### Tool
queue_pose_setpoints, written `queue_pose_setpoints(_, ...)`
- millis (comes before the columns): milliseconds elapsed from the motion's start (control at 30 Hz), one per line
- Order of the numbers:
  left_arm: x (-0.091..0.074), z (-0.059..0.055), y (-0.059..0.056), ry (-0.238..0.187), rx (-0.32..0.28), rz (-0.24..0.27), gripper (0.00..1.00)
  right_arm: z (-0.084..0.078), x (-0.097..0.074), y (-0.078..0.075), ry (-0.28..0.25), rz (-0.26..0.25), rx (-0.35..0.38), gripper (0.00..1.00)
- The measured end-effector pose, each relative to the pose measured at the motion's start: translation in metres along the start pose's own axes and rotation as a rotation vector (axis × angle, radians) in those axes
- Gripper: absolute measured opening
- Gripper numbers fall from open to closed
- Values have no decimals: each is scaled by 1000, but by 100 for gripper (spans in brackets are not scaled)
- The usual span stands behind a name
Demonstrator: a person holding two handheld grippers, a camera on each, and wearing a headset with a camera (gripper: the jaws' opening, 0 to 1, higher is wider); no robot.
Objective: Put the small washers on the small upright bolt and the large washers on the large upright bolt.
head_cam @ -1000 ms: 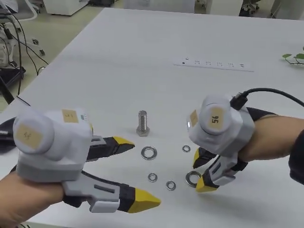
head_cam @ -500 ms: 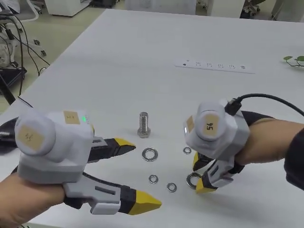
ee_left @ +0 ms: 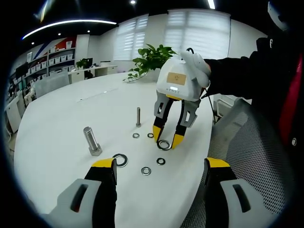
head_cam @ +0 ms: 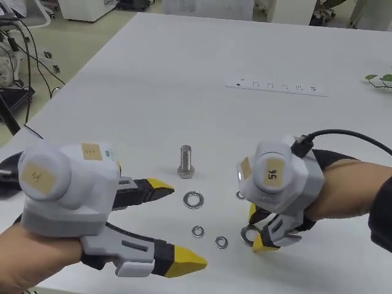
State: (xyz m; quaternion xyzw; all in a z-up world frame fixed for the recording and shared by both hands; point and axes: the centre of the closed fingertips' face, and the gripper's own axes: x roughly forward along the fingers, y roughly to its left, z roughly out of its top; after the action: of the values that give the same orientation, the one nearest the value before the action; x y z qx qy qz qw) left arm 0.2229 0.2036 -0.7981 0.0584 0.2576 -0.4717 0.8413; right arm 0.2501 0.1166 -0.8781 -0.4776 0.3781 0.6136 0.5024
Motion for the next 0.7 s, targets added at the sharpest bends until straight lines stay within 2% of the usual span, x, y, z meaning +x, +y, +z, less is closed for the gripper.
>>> queue_pose_setpoints(167, 0, -1, 0, 2, -2, -1, 74, 1, 0, 0, -3, -2, -29, 26)
queue_pose_setpoints(333, 0, 0, 1, -2, -3, 4, 73, 1, 0, -1, -12, 9, -17, 25)
queue_pose_setpoints(567, 0, 1, 0, -6, -5, 9, 73, 1, 1, -2, 29, 11, -18, 24)
queue_pose_setpoints(700, 0, 1, 0, -5, -6, 12, 73, -1, 0, -3, 17, 10, 12, 23)
